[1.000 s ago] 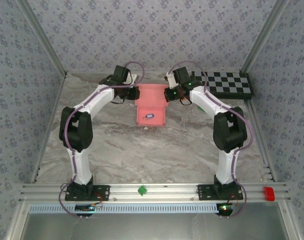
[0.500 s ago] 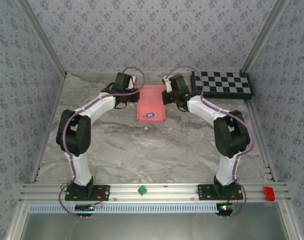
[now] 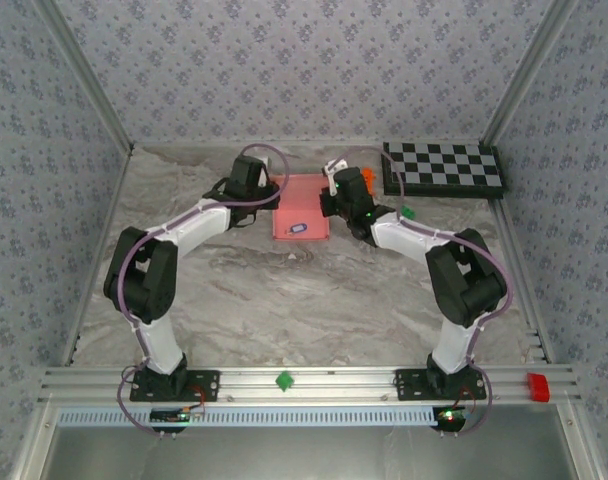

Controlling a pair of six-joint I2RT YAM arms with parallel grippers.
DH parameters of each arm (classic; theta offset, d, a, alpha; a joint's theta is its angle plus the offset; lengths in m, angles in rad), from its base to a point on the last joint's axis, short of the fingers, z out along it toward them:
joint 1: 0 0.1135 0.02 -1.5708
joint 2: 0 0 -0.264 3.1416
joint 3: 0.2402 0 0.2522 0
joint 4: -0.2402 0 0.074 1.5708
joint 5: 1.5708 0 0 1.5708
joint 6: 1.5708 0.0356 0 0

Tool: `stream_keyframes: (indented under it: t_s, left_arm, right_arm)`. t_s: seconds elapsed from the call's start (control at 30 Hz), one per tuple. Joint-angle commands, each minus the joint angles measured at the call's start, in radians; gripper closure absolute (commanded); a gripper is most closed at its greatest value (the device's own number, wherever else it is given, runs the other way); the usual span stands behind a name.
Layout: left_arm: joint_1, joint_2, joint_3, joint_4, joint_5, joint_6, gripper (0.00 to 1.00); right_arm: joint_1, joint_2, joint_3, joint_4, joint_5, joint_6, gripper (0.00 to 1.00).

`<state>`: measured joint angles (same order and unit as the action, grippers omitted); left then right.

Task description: Fold the paper box

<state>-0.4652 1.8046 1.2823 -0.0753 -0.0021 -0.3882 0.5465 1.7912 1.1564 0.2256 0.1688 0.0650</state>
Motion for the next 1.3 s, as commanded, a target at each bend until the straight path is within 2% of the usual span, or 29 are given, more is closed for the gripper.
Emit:
stream_keyframes:
  t_s: [0.0,0.63,1.03,1.27]
  left_arm:
    - [-0.013,-0.039,-0.014,0.057,-0.014,-0.017,0.8]
    - [-0.023,-0.044,-0.066,0.111,-0.019,-0.044,0.75]
    - [-0.027,-0.053,-0.094,0.132,-0.029,-0.067,0.73]
    - [-0.039,-0.063,-0.117,0.151,-0.04,-0.077,0.72]
  right_arm:
    - [0.015,-0.023,-0.024,0.086,0.049,0.021,0.92]
    - [0.035,-0.008,-0.064,0.139,0.097,0.128,0.83]
    - [0.058,-0.001,-0.085,0.164,0.135,0.157,0.83]
    - [0.076,-0.006,-0.139,0.239,0.189,0.178,0.83]
